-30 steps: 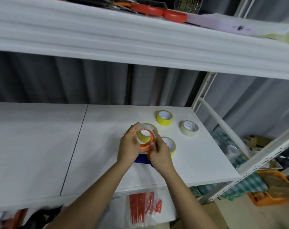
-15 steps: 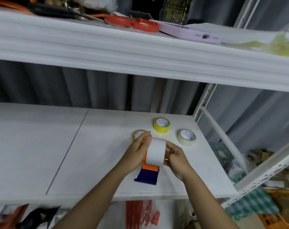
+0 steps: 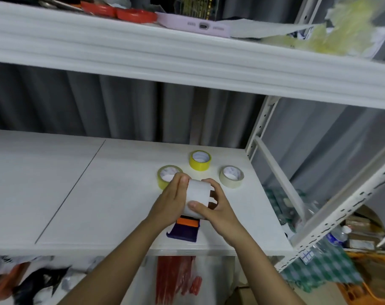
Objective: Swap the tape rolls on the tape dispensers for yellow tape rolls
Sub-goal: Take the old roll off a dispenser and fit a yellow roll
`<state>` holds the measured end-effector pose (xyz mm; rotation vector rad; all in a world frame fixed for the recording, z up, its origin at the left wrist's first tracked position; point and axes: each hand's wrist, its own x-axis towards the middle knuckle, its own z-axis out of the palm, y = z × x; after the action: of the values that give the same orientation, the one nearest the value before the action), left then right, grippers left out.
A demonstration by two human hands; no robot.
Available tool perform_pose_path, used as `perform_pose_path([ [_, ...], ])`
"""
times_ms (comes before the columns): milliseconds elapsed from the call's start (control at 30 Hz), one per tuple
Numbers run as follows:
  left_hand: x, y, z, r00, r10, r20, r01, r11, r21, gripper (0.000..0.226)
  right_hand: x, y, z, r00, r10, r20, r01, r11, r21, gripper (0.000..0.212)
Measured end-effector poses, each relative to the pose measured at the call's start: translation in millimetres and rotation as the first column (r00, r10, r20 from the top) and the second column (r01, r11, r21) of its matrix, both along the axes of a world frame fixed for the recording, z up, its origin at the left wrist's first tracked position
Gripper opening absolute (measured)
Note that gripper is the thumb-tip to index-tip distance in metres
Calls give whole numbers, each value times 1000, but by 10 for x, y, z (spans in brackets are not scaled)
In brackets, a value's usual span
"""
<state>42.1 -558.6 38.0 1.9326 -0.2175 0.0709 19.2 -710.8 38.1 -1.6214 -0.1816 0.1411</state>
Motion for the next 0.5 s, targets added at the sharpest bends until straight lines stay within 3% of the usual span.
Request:
perform_pose_path([
  [100, -10, -174, -22, 999, -2, -41, 2, 1000, -5, 39, -39, -150, -109, 999, -27, 21, 26, 997, 70, 52],
  [300, -71, -393, -177, 999, 25, -28, -24, 999, 24, 54, -70, -370, -260, 996, 4, 84, -7, 1000, 30, 60],
  [367, -45, -374, -225, 990, 114, -80, -117, 993, -27, 53, -46, -470, -280, 993, 21, 119, -20, 1000, -11, 67],
  [433, 13, -220, -258, 954, 260, -148, -273, 959, -79, 53, 10, -659, -299, 982, -61, 180, 75, 995, -70, 72],
  [500, 56, -25, -205, 943, 317, -100, -321, 947, -24, 46, 134, -897, -330, 963, -141, 231, 191, 959, -210, 74],
])
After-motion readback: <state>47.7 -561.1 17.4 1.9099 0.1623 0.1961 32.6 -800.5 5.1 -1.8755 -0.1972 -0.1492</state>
